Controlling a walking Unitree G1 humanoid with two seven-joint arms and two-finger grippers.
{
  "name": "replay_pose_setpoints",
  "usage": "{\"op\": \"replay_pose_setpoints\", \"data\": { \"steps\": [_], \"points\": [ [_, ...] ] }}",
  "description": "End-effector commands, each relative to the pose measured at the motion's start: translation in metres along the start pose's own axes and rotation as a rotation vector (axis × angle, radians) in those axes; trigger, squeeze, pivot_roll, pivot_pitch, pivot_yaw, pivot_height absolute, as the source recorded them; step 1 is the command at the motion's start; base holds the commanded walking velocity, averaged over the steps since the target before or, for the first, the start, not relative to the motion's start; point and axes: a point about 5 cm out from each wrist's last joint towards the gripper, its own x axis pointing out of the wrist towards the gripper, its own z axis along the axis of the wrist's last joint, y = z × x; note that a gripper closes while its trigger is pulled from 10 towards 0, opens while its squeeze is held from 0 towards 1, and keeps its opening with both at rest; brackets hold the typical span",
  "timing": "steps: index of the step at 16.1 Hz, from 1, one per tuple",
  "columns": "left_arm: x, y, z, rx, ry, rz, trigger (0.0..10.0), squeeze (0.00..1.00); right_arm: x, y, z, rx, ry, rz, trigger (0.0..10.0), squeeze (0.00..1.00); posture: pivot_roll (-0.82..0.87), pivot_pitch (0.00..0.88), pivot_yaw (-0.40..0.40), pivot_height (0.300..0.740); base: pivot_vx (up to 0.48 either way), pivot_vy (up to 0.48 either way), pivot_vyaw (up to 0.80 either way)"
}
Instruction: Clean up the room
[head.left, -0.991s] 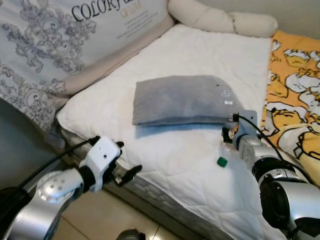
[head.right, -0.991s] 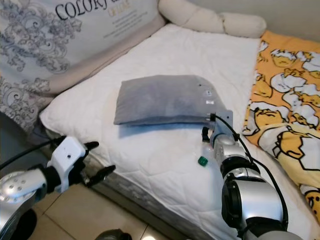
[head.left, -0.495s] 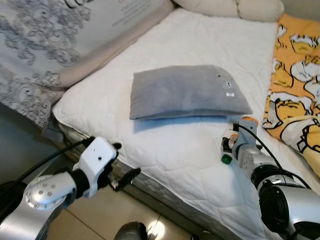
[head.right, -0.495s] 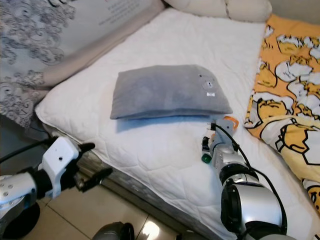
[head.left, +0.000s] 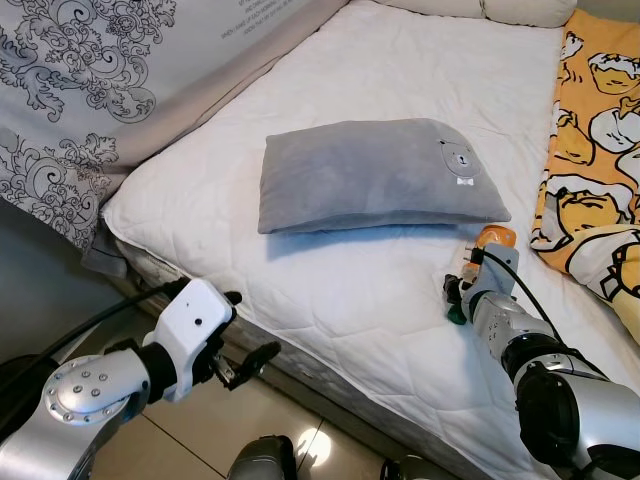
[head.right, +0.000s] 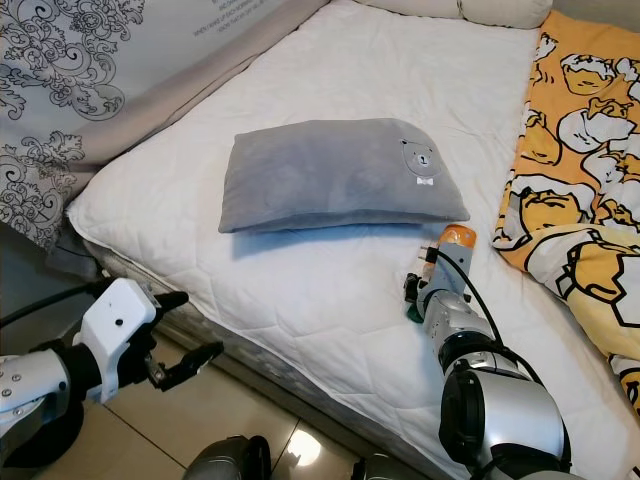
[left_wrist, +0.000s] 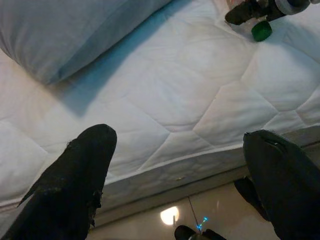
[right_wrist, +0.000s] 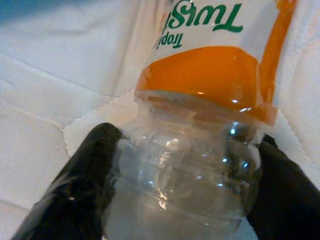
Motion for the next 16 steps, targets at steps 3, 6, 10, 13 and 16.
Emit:
{"op": "replay_pose_setpoints", "data": {
  "steps": [3, 6, 10, 13, 16],
  "points": [
    [0.008, 0.001, -0.008, -0.044, 0.003, 0.002, 10.0, 0.0, 0.0, -0.002, 0.0, 0.051, -0.011, 0.004, 0.0, 0.0, 0.18, 0.042, 0.054, 0.74, 0.0, 0.0, 0.0],
    [0.016, 0.002, -0.014, -0.087, -0.02, 0.027, 10.0, 0.0, 0.0, -0.009, -0.002, 0.108, -0.028, 0.003, 0.0, 0.0, 0.15, 0.0, 0.04, 0.74, 0.0, 0.0, 0.0],
    [0.026, 0.002, -0.013, -0.145, -0.08, 0.078, 10.0, 0.0, -0.002, -0.035, 0.0, 0.194, -0.098, -0.06, 0.0, 0.0, 0.09, 0.0, 0.031, 0.74, 0.0, 0.0, 0.0],
    [0.037, 0.008, -0.01, -0.225, -0.128, 0.202, 10.0, 0.0, -0.021, -0.053, 0.03, 0.167, -0.345, -0.045, 10.0, 0.0, 0.02, 0.0, 0.041, 0.74, 0.0, 0.0, 0.0],
    [0.042, 0.01, -0.009, -0.287, -0.116, 0.292, 10.0, 0.0, -0.048, -0.03, 0.05, 0.142, -0.467, 0.121, 10.0, 0.0, 0.0, 0.0, 0.041, 0.74, 0.0, 0.0, 0.27]
  ]
}}
